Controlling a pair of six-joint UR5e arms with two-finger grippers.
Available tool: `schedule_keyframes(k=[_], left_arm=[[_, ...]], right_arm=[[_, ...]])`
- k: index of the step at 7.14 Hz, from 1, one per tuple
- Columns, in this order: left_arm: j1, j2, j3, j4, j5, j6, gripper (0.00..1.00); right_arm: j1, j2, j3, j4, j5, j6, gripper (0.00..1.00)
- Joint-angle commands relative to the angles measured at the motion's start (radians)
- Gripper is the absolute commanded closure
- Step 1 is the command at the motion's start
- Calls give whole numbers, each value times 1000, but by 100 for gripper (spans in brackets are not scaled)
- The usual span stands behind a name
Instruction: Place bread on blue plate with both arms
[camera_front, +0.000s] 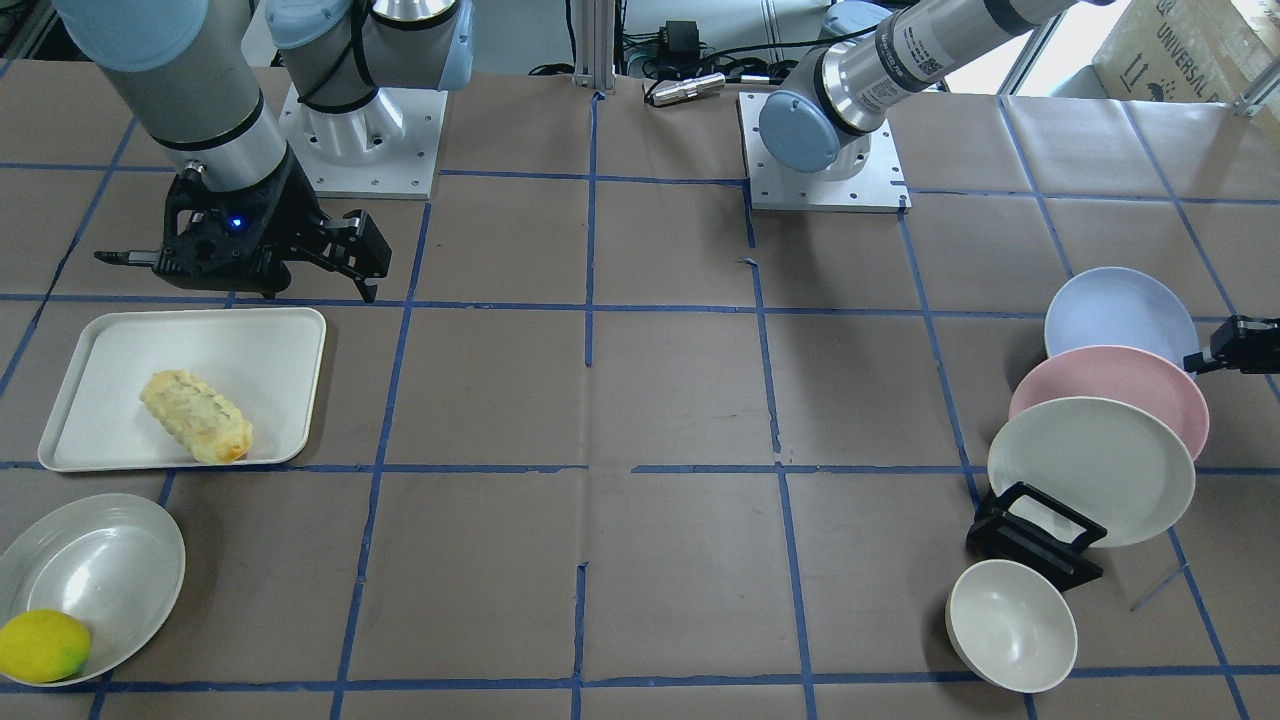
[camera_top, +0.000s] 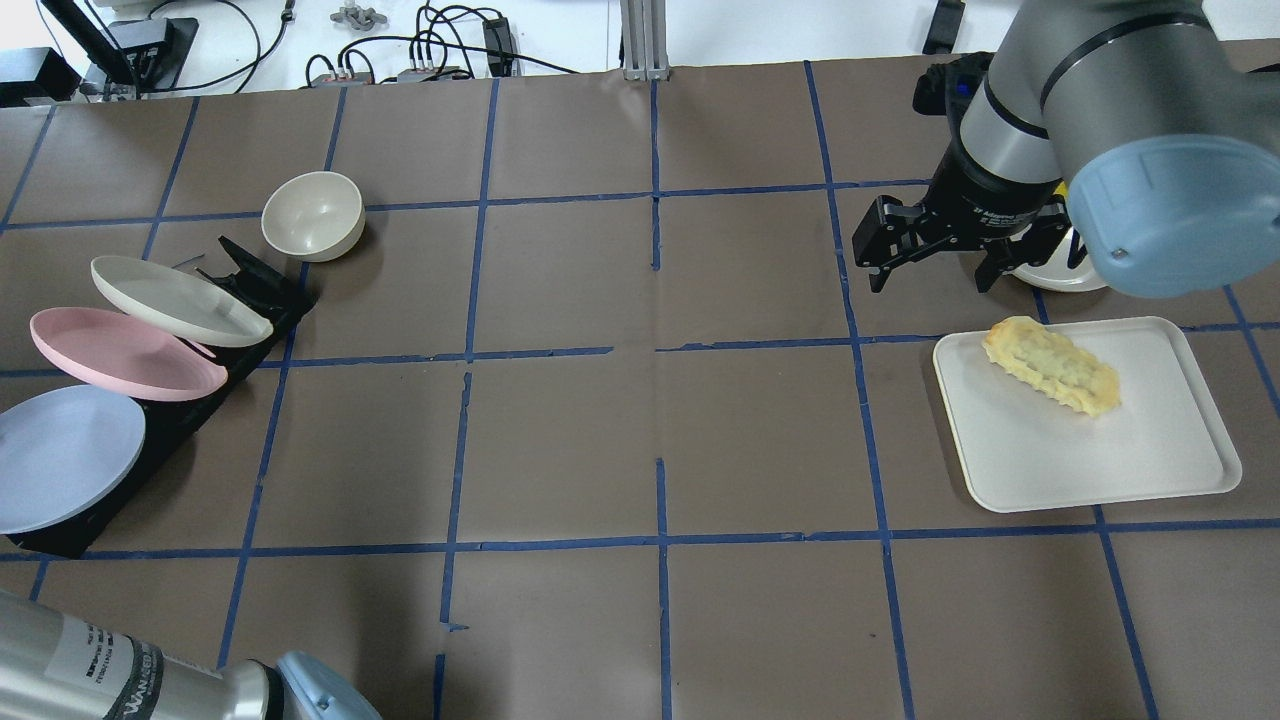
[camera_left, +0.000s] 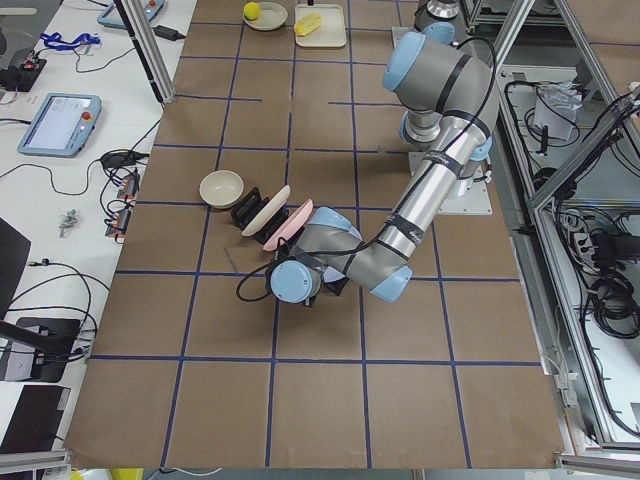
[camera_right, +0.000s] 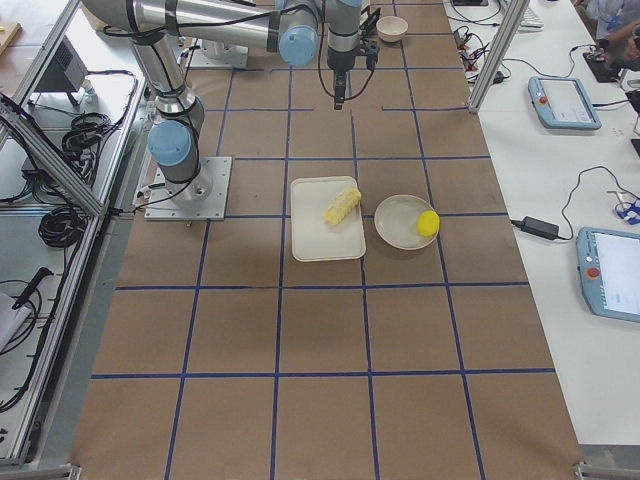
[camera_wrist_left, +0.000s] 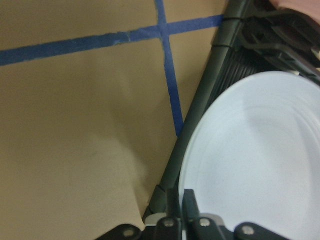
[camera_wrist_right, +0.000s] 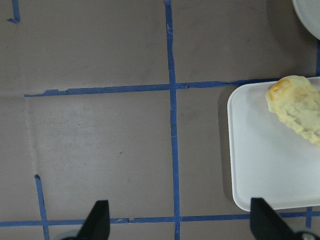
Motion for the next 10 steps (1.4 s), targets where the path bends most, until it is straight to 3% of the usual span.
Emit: schedule_keyframes(k=[1,3,5,8,10], left_arm=[[-1,18,16,1,45,-4,98],[-1,61,57,-66,76,-5,98],[-1,139,108,-155,188,-10,98],[-13,349,93,-318,230,-106,98],[-196,417,69,-360,208,-306,98]], right_arm=[[0,0,0,0,0,0,0],[0,0,0,1,0,0,0],[0,-3,0,1,0,3,0],[0,0,0,3,0,0,0],[0,-5,0,3,0,2,0]])
